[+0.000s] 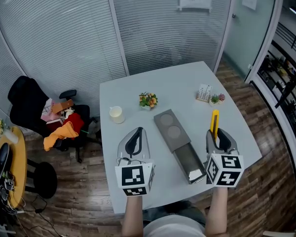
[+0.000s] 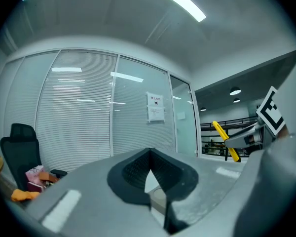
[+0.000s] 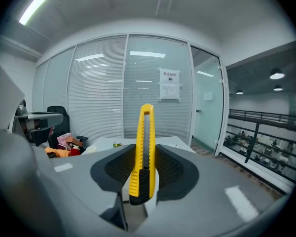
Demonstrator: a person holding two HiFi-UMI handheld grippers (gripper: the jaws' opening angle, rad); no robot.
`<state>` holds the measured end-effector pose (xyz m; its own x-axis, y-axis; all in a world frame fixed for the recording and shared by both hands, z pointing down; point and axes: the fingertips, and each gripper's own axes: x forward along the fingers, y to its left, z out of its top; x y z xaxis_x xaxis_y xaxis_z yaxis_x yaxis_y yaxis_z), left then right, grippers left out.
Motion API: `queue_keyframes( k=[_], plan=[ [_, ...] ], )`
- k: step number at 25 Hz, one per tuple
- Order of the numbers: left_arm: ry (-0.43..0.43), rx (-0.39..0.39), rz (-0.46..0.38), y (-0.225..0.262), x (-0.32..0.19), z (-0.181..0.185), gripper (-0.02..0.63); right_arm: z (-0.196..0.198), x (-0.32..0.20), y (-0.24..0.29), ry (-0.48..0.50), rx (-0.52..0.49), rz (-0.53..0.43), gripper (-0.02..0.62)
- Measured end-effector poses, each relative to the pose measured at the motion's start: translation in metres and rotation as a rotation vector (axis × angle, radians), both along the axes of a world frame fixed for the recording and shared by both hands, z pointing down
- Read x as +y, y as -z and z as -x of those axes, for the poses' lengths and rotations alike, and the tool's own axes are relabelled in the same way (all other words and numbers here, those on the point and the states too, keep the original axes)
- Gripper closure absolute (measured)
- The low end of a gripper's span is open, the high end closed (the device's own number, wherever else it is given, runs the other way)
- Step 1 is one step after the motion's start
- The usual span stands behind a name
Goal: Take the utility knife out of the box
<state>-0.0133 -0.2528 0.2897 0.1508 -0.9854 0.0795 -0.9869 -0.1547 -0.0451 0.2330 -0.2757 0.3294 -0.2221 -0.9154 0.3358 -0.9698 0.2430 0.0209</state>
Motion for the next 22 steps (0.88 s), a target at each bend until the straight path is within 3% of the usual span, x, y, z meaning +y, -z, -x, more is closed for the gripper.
queue_keyframes(
  k=[22],
  plan=[
    [-0.027, -0.028, 0.01, -0.0057, 0.0008, -0.0086, 0.606, -0.0023, 0.0093, -0.0049, -0.006, 0.001, 0.01, 0.443]
  ],
)
